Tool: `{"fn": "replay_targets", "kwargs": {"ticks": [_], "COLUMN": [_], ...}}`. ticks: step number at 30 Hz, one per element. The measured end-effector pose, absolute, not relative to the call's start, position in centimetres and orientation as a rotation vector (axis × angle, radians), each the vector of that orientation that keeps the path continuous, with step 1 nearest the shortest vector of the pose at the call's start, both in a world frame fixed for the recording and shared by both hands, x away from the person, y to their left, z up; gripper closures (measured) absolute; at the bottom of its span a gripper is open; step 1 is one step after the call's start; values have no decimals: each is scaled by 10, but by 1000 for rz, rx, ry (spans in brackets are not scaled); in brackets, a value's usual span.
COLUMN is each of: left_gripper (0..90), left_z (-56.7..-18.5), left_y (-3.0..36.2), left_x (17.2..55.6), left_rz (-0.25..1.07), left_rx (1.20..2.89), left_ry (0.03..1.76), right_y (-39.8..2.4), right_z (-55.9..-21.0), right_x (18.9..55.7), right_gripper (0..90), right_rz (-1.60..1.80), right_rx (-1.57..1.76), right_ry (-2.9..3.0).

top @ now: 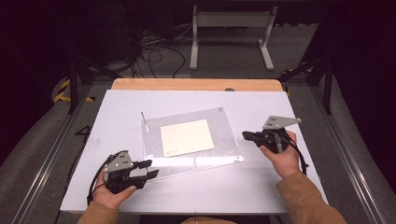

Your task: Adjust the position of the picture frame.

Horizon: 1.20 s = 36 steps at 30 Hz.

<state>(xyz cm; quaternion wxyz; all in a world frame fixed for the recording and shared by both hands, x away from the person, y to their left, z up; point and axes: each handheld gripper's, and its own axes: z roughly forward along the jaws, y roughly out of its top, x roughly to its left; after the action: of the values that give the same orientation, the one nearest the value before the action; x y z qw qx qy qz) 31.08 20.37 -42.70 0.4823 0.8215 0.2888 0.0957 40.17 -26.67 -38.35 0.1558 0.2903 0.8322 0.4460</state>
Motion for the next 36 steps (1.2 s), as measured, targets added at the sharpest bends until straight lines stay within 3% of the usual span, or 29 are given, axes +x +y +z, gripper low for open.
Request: {"fn": "replay_targets", "kwargs": {"ticks": [9,22,28,36], "left_gripper": [486,467,462,461], "left_z": [-420,-432,-433,-434], "left_y": [230,241,239,235], "left_x": [311,322,323,324], "left_rz": [276,348,341,331], "left_rx": [1870,1872,1877,1886], "left_ry": [769,916,913,903], "right_y": [-227,-191,-196,-196], "right_z": [-380,-408,-432,-435], "right_x": [468,560,577,582], "right_gripper": [897,898,898,898], "right_rz": [1225,996,956,966], "right_rx": [890,1034,1132,1157], "right_ry": [2431,2409,2383,2344]}}
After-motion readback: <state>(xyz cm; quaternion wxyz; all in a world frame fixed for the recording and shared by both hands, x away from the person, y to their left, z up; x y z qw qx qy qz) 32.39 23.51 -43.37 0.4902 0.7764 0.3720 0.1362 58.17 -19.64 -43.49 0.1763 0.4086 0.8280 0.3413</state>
